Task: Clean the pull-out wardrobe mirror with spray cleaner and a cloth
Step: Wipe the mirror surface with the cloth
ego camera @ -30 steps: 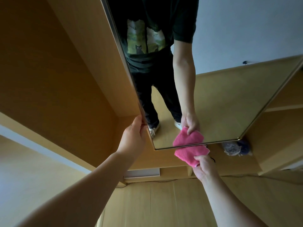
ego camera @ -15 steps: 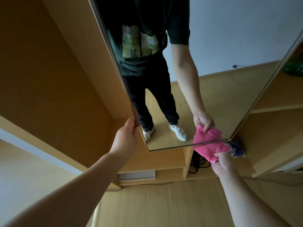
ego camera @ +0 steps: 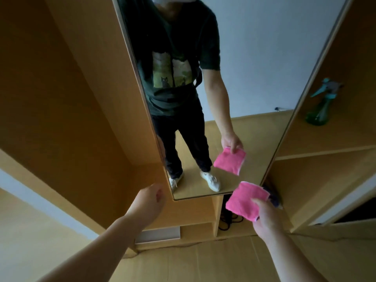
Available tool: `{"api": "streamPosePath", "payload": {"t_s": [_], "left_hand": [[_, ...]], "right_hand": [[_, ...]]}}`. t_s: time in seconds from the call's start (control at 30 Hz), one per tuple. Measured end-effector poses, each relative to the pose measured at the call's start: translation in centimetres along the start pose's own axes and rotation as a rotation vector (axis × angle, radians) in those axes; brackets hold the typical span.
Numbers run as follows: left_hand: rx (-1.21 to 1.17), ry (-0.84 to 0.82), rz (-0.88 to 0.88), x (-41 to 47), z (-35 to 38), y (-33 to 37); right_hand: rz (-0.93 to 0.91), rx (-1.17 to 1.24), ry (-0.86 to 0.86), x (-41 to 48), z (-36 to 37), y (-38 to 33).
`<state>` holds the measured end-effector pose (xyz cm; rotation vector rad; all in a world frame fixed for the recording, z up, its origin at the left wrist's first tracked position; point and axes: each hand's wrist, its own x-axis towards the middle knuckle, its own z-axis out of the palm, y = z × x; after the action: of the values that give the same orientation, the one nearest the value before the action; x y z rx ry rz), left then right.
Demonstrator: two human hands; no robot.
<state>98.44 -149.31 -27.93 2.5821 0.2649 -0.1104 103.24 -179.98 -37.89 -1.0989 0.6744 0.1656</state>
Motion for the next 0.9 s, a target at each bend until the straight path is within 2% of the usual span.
{"api": "streamPosePath", "payload": {"t_s": [0.13,0.27,0.4,0.53,0.67,0.77,0.83,0.9], "left_hand": [[0.006,-0.096,0.138,-1.5,-2.9,3.5],[-0.177,-0.137,0.256,-2.4,-6.5,8.6],[-0.264,-0.121,0.503,-3.2,-10.1,12.9],[-0.319,-0.006,0.718,-4.5,-13.7,16.7],[-0.452,0.154,0.785,-6.7,-17.8,19.1],[-0.388,0.262,0.796,-7.5,-20.4,19.9],[-0.328,0.325,0.78,-7.8,-22.1,20.4],[-0.278,0.383,0.78,-8.0,-23.7,20.8]], "right_hand": [[-0.132,-0.055,-0.127,-6.0,3.2,-4.2],[-0.368,-0.172,-0.339,-12.8,6.9,-8.6],[-0.61,-0.337,-0.463,-19.7,10.5,-12.7],[-0.849,-0.443,-0.512,-25.5,13.4,-16.8],[-1.001,-0.572,-0.646,-29.4,13.9,-21.4],[-1.068,-0.622,-0.742,-30.4,13.4,-25.0],[-1.109,-0.629,-0.732,-29.9,13.1,-27.8],[-1.186,-0.608,-0.627,-28.3,12.8,-30.8]]}}
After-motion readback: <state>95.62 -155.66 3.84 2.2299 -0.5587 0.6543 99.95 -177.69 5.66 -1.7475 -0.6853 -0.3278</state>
